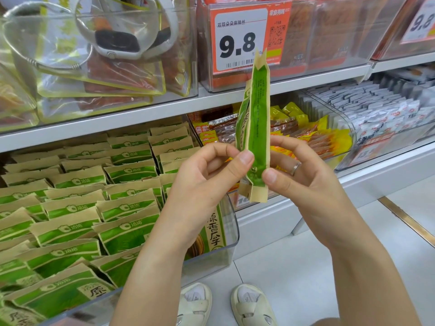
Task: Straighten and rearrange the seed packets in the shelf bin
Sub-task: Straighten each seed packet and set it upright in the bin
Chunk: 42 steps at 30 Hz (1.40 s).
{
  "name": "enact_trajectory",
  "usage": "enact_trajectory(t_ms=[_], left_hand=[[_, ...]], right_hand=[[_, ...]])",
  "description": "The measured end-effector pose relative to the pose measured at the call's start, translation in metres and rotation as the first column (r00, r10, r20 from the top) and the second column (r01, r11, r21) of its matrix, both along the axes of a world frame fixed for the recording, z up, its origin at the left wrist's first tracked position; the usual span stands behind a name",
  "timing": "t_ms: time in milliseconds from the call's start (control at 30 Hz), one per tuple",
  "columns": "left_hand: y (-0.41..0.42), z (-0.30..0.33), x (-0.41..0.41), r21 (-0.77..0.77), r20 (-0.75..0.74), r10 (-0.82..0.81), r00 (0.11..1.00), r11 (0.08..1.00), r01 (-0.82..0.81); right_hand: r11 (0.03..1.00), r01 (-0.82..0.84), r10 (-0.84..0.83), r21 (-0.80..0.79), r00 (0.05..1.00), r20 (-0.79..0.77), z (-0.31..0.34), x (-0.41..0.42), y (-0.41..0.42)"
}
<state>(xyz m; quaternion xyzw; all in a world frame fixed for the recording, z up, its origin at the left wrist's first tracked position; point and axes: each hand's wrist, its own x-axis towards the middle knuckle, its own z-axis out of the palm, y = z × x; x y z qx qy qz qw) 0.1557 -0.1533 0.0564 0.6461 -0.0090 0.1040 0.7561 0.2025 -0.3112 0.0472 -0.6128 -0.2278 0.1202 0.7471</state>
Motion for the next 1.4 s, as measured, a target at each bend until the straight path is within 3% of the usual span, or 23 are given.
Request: enact_trajectory(t_ms=[133,300,400,567,700,900,1167,1300,1400], left_hand=[[-0.001,0.001,-0.002,0.004,-0.029,-0.002,1.0,1.0,0.002],[-0.015,0.008,-0.004,-0.023,-0.037,0.042,0.998,0.999,-0.043],[-0.018,0.008,-0.005,0.013,-0.013,0.144,0.989,0.989,-0.144],[-0.002,0.011,-0.011,0.1,-0.02,0.125,0.992,0.987,-0.123],[0.011,0.014,-0.024,0.28,0.006,0.134,0.991,0.951,-0.13],[0.04,0.02,-0.045,0.491,0.054,0.276,0.96,0.83,-0.266],[0.061,0.009,-0.052,0.675,0.042,0.307,0.951,0.692,-0.254],[0.067,0.003,-0.051,0.782,0.035,0.308,0.951,0.584,-0.219],[0.066,0.002,-0.05,0.797,0.04,0.323,0.946,0.56,-0.225]], right_hand=[[0.998,0.066,-0.064,-0.018,0.996,0.056,0.0,-0.001,0.003],[0.945,0.306,-0.266,-0.115,0.924,0.274,-0.004,-0.006,0.012],[0.926,0.344,-0.266,-0.154,0.886,0.38,-0.002,-0.01,0.015],[0.955,0.295,-0.292,0.017,0.936,0.197,0.003,-0.005,0.013],[0.998,0.053,-0.051,0.029,0.998,-0.044,0.004,-0.002,0.013],[0.99,-0.084,0.08,-0.113,0.996,-0.04,0.0,-0.007,0.023],[0.915,-0.031,0.068,-0.402,0.995,0.078,-0.006,-0.006,0.035],[0.904,-0.057,0.124,-0.424,0.983,0.134,-0.006,-0.005,0.037],[0.897,-0.033,0.116,-0.441,0.98,0.163,-0.008,-0.004,0.038]])
